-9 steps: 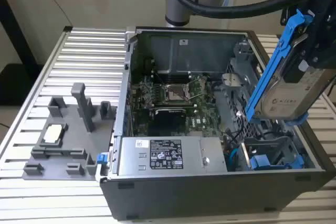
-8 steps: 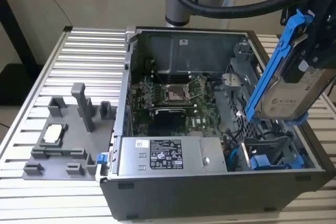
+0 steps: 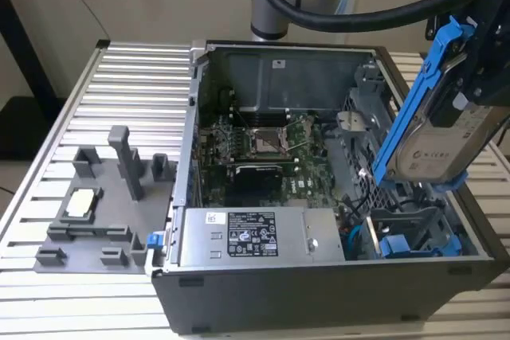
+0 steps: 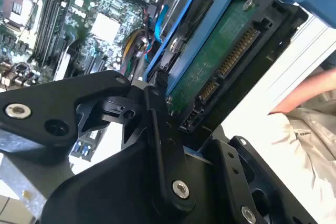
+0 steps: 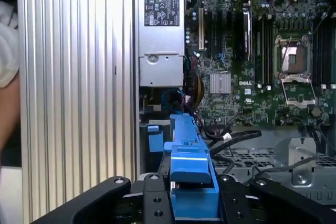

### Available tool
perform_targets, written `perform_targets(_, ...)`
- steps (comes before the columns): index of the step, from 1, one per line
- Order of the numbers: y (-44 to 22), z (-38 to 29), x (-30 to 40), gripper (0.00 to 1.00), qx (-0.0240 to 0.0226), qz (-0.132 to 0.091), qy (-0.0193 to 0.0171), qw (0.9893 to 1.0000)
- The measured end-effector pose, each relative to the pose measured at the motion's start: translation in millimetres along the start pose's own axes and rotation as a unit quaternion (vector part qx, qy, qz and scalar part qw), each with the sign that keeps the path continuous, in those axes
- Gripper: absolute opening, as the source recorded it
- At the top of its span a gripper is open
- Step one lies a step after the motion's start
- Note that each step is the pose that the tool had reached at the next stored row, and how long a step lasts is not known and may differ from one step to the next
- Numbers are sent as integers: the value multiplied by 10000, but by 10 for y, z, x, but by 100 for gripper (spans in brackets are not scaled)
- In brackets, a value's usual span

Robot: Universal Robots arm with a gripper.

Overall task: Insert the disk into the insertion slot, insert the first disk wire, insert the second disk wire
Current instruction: 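Insert the disk into the insertion slot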

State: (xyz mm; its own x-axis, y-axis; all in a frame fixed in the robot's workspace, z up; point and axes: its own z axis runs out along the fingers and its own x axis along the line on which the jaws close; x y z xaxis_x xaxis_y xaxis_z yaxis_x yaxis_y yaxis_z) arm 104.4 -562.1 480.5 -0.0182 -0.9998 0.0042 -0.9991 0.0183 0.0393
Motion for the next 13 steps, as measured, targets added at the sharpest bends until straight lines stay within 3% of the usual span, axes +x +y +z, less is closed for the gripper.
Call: perform_targets(13, -38, 51, 20, 33, 14, -1, -1, 10000)
